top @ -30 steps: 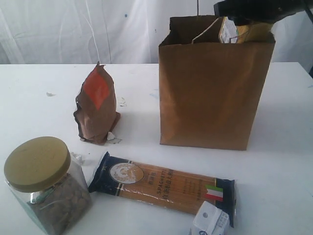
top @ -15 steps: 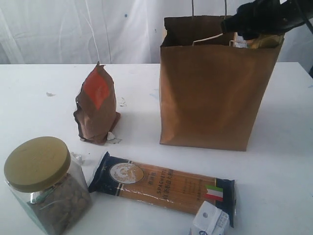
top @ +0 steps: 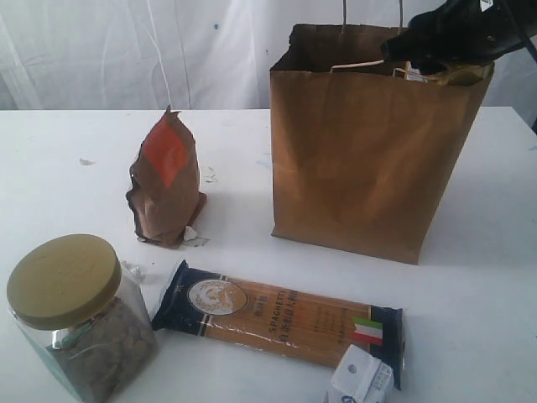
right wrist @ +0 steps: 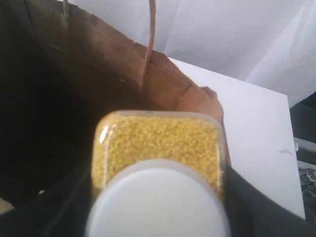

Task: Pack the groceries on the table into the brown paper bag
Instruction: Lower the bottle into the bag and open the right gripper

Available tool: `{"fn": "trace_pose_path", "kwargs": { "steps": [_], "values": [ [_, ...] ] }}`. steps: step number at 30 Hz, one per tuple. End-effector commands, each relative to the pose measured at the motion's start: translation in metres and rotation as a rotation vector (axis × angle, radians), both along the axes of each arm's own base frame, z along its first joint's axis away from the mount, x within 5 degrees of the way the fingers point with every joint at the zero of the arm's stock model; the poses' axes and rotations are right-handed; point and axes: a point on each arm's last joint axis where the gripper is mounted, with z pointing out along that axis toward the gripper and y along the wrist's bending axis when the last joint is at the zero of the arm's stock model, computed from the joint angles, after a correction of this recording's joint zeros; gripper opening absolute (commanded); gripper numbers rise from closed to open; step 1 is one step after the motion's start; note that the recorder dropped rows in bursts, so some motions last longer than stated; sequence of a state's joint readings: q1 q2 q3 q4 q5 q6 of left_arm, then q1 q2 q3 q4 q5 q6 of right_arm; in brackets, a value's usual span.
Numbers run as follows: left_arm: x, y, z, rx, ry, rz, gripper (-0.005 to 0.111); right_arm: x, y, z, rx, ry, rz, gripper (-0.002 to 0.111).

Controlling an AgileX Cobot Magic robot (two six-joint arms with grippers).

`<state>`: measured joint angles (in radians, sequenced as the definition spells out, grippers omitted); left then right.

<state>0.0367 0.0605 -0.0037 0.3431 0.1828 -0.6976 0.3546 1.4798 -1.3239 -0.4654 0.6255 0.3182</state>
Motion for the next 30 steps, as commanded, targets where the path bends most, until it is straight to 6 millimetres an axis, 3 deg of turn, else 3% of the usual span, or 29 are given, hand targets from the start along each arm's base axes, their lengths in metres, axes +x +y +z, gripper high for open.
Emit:
{"fn": "trace_pose_path", "kwargs": {
  "steps": [1, 5, 12, 25, 30],
  "values": [
    [0.000, 0.000, -0.001, 0.000, -0.006, -0.005, 0.000, 0.000, -0.002, 0.013, -0.010, -0.075, 0.021, 0.047],
    [0.000, 0.000, -0.001, 0.000, -0.006, -0.005, 0.000, 0.000, -0.002, 0.013, -0.012, -0.070, 0.018, 0.051],
    [0.000, 0.000, -0.001, 0.000, -0.006, -0.005, 0.000, 0.000, -0.002, 0.012, -0.011, -0.066, 0.016, 0.074],
    [0.000, 0.000, -0.001, 0.000, -0.006, -0.005, 0.000, -0.005, -0.007, 0.005, -0.031, 0.030, -0.039, 0.074],
    [0.000, 0.000, -0.001, 0.000, -0.006, -0.005, 0.000, -0.012, -0.009, 0.018, -0.012, -0.019, -0.030, 0.074]
  ]
}}
